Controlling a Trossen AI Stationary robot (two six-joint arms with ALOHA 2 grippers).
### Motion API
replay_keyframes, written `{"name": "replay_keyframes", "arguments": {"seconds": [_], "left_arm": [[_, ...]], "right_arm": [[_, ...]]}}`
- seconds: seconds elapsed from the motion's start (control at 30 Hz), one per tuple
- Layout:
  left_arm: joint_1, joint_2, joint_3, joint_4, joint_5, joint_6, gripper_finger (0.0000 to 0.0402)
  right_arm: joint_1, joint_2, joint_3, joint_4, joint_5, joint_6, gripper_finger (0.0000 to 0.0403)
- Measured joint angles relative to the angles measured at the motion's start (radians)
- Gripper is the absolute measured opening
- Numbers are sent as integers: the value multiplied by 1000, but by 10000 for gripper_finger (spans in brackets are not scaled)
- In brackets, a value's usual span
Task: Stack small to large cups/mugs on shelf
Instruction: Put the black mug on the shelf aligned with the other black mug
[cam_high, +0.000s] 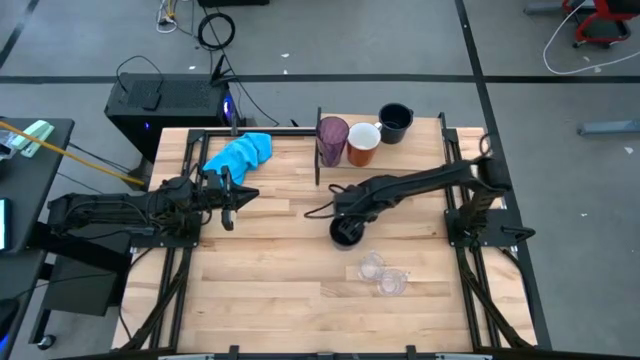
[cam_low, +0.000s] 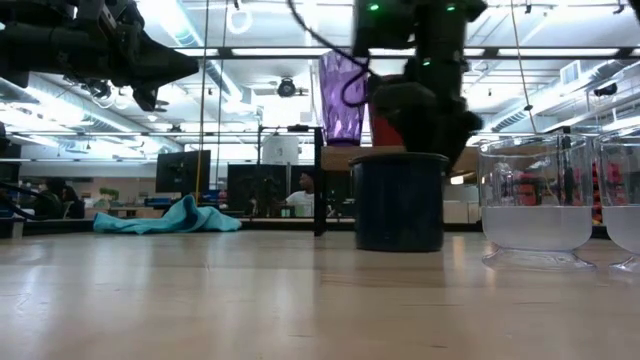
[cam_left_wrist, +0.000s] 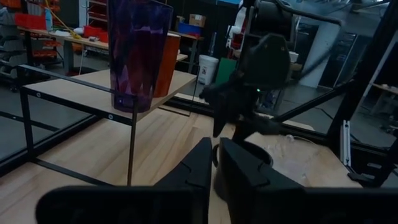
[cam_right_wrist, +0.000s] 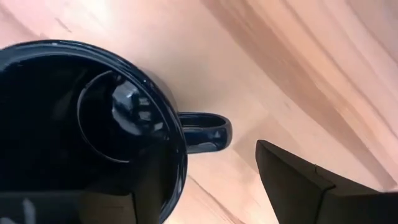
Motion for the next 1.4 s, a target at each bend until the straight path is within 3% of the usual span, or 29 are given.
{"name": "replay_keyframes", "arguments": {"seconds": [0.2, 0.4, 1.0, 1.23, 1.4], "left_arm": [[0, 0, 0, 1, 0, 0, 33], [0, 0, 0, 1, 0, 0, 28], [0, 0, 0, 0, 0, 0, 29], [0, 0, 0, 0, 0, 1, 34], [0, 0, 0, 0, 0, 2, 40]], "right_arm": [[2, -99, -96, 0, 26, 60, 244], [1, -119, -146, -7, 44, 76, 244], [-67, -167, -146, -166, 77, 92, 244], [-61, -248, -136, -133, 53, 106, 244], [11, -268, -94, -18, 50, 39, 241]]}}
